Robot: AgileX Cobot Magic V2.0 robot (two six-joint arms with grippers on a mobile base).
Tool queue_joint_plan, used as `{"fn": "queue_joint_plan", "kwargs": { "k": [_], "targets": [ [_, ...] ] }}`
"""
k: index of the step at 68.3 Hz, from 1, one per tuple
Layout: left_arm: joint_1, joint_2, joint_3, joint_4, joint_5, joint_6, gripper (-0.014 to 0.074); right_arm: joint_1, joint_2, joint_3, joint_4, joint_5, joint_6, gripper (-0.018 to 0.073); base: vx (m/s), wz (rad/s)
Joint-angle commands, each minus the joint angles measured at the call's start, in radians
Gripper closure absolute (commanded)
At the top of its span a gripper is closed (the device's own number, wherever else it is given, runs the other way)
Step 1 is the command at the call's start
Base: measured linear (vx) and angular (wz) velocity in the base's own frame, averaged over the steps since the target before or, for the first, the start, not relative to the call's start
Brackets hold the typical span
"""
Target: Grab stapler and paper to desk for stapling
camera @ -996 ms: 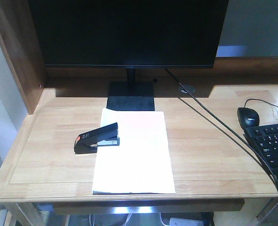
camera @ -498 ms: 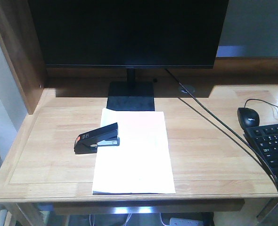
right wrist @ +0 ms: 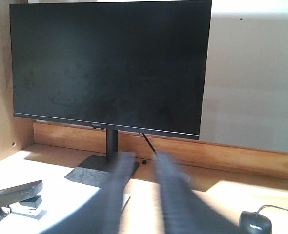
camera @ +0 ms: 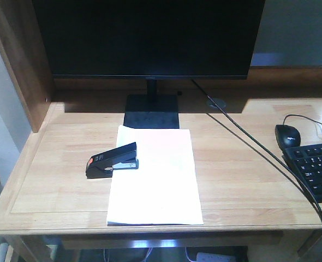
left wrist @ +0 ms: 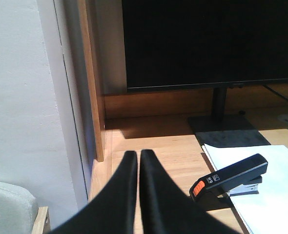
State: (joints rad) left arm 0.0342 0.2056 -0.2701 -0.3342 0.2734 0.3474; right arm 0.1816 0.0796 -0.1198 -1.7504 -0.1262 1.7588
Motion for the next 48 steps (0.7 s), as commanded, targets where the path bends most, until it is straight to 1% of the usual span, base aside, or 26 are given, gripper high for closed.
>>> {"fn": "queue_joint_plan", "kwargs": {
  "k": [1,21,30,34,37,43,48],
  "targets": [
    [-0.001,0.008,-0.023,-0.012,-0.075,-0.003,0.0603,-0.006,0.013,-0.026,-0.04,0.025,0.0,0.0571,0.0,0.0],
    [-0.001,0.008,-0.023,-0.012,-0.075,-0.003,0.0603,-0.006,0.013,-0.026,-0.04,0.025,0.0,0.0568,0.0,0.0],
    [-0.001,0.007,0.01,-0.005,-0.083,-0.003,0.0603,-0.006,0.013,-0.026,-0.04,0.025,0.0,0.0568,0.0,0.0],
    [-0.001,-0.002,0.033,0.057,-0.101,0.007,0.0603,-0.006,0.013,-0.026,-0.04,0.025,0.0,0.0568,0.0,0.0],
    [-0.001,-0.024,0.057,0.104,-0.129,-0.006,0.0603,-0.006,0.013,-0.026,-0.04,0.025,0.0,0.0568,0.0,0.0],
    [-0.001,-0.081,0.119,0.121,-0.183,-0.059,0.0603,-0.006,0.013,-0.026,-0.04,0.025,0.0,0.0568,0.0,0.0],
    [-0.001,-0.136,0.197,0.122,-0.238,-0.083,0.0603,-0.006,0.013,-0.026,-0.04,0.025,0.0,0.0568,0.0,0.0]
  ]
}}
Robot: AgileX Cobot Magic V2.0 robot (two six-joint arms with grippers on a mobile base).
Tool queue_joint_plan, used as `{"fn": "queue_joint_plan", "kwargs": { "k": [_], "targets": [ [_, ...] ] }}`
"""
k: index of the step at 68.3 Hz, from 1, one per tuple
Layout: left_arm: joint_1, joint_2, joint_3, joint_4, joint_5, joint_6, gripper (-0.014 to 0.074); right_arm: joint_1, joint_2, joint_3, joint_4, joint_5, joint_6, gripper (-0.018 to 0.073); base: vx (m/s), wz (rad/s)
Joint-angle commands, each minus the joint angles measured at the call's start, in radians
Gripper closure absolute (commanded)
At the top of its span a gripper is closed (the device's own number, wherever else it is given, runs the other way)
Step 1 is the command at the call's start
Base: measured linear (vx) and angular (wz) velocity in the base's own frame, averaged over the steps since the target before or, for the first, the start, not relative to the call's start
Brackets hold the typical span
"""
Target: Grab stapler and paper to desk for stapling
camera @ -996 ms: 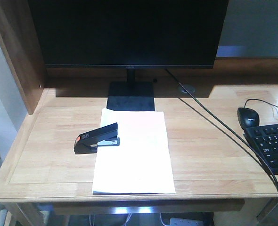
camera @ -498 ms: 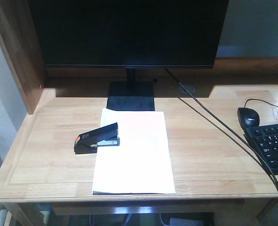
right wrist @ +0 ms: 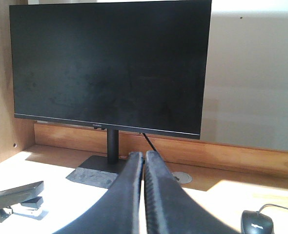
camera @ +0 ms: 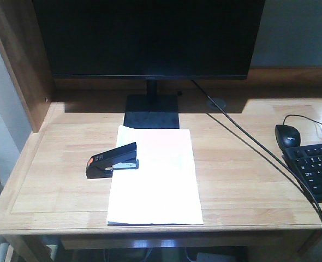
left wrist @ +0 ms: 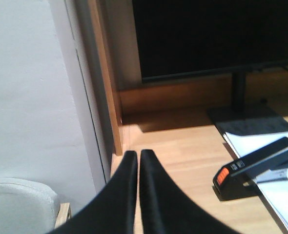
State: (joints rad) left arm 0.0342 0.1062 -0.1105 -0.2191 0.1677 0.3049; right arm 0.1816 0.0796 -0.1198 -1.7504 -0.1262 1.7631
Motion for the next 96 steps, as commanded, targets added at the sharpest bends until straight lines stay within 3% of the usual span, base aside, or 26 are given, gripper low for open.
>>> {"fn": "queue_joint_plan", "kwargs": {
  "k": [1,9,15,26,54,96],
  "targets": [
    [-0.001,-0.047,0.051,0.008,-0.147,-0.04,0.0603,-0.006,0.013,-0.026,-0.04,0.025,-0.005,0.0568,0.0,0.0],
    [-0.001,-0.133,0.147,0.023,-0.204,-0.042,0.0603,-0.006,0.013,-0.026,-0.04,0.025,-0.005,0.0568,0.0,0.0],
    [0.0,-0.13,0.149,0.058,-0.18,-0.053,0.0603,-0.006,0.013,-0.026,-0.04,0.025,-0.005,0.0568,0.0,0.0],
    [0.0,-0.133,0.151,0.109,-0.19,-0.119,0.0603,-0.006,0.013,-0.026,-0.04,0.025,-0.005,0.0568,0.0,0.0],
    [0.0,-0.133,0.151,0.111,-0.189,-0.299,0.0603,-0.006,0.013,-0.026,-0.04,0.025,-0.005,0.0568,0.0,0.0],
    [0.0,-0.133,0.15,0.11,-0.189,-0.305,0.0603,-0.006,0.013,-0.026,-0.04,0.025,-0.005,0.0568,0.0,0.0]
  ]
}}
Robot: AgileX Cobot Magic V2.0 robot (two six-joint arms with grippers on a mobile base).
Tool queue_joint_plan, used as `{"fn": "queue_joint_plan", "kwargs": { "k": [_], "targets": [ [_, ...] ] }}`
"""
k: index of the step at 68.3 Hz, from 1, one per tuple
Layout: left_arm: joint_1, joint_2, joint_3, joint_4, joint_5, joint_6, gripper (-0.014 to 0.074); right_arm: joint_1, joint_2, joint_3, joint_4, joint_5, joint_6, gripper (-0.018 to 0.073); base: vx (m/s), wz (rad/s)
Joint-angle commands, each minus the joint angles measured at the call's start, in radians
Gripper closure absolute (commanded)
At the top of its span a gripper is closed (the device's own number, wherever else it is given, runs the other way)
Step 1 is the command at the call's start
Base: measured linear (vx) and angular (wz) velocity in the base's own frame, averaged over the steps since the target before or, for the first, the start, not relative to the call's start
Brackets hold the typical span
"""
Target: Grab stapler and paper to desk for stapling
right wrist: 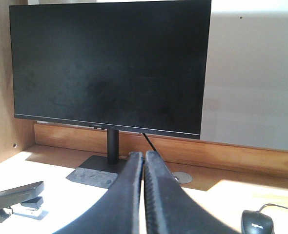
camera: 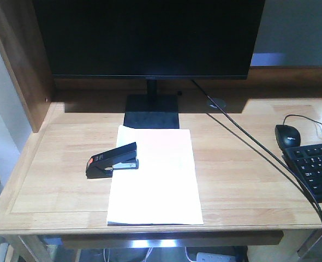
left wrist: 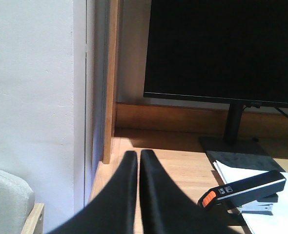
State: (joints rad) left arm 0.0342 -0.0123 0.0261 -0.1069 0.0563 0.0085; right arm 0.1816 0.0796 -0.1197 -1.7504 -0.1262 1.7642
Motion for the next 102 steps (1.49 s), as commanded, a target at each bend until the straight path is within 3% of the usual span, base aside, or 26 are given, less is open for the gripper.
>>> {"fn": "queue_joint_plan", "kwargs": {
  "k": [1,28,34,41,58,64,67,73,83,95,102],
  "targets": [
    [0.0,-0.015,0.013,-0.002,-0.078,-0.009,0.0603,-0.006,0.013,-0.027,-0.04,0.025,-0.006,0.0568,0.0,0.0],
    [0.0,-0.015,0.013,-0.002,-0.078,-0.009,0.0603,-0.006,0.013,-0.027,-0.019,0.025,-0.011,0.0568,0.0,0.0],
    [0.0,-0.015,0.013,-0.002,-0.078,-0.009,0.0603,-0.006,0.013,-0.027,0.058,0.061,-0.105,0.0568,0.0,0.0],
    [0.0,-0.015,0.013,-0.002,-0.078,-0.009,0.0603,-0.006,0.013,-0.027,0.287,0.103,-0.344,0.0568,0.0,0.0],
    [0.0,-0.015,0.013,-0.002,-0.078,-0.009,0.0603,-0.006,0.01,-0.027,1.184,0.246,-1.348,0.0568,0.0,0.0],
    [0.0,-0.015,0.013,-0.002,-0.078,-0.009,0.0603,-0.006,0.01,-0.027,1.371,0.274,-1.576,0.0568,0.0,0.0],
    [0.0,-0.015,0.013,-0.002,-0.078,-0.009,0.0603,-0.006,0.01,-0.027,1.444,0.274,-1.64,0.0568,0.0,0.0],
    [0.0,-0.015,0.013,-0.002,-0.078,-0.009,0.0603,-0.006,0.01,-0.027,1.511,0.274,-1.704,0.0568,0.0,0.0],
    [0.0,-0.015,0.013,-0.002,-0.078,-0.009,0.0603,-0.01,0.01,-0.027,1.511,0.266,-1.714,0.0568,0.0,0.0],
    [0.0,-0.015,0.013,-0.002,-0.078,-0.009,0.0603,-0.102,0.01,-0.02,1.598,0.258,-1.714,0.0568,0.0,0.0],
    [0.0,-0.015,0.013,-0.002,-0.078,-0.009,0.0603,-0.144,0.01,0.04,1.598,0.17,-1.714,0.0568,0.0,0.0]
  ]
}}
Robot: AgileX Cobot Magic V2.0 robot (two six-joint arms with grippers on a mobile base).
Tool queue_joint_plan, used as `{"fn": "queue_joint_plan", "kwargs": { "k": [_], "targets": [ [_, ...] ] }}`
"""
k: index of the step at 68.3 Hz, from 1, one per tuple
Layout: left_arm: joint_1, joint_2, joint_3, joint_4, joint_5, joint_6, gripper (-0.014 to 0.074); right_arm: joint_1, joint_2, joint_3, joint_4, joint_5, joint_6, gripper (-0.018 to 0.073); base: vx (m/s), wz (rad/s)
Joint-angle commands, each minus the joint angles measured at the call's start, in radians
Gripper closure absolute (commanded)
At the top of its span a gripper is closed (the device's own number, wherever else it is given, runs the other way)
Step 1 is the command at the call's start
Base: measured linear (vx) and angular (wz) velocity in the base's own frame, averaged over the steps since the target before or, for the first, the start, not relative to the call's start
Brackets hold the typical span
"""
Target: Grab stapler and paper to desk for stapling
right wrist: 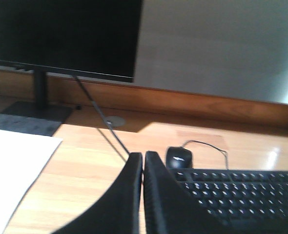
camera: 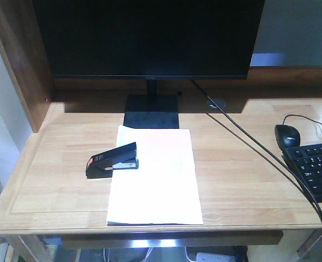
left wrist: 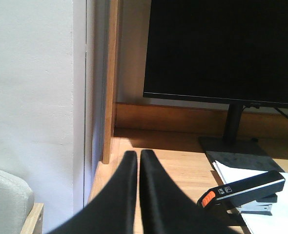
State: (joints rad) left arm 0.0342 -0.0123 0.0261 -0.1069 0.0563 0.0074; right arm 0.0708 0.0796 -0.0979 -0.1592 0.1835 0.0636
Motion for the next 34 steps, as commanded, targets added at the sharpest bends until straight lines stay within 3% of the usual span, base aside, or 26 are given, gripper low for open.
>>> {"fn": "queue_joint_plan", "kwargs": {
  "k": [1,12,22,34],
  "targets": [
    [0.0,-0.015,0.013,-0.002,-0.078,-0.007,0.0603,-0.035,0.01,0.03,0.007,-0.154,-0.014,0.0568,0.0,0.0],
    [0.0,-0.015,0.013,-0.002,-0.078,-0.007,0.0603,-0.034,0.004,0.15,0.04,-0.31,-0.013,0.0568,0.0,0.0],
    [0.0,-0.015,0.013,-0.002,-0.078,-0.007,0.0603,-0.034,-0.084,0.149,0.105,-0.268,-0.034,0.0568,0.0,0.0],
    [0.0,-0.014,0.013,-0.002,-0.078,-0.007,0.0603,-0.031,-0.1,0.149,0.108,-0.231,-0.051,0.0568,0.0,0.0]
  ]
}}
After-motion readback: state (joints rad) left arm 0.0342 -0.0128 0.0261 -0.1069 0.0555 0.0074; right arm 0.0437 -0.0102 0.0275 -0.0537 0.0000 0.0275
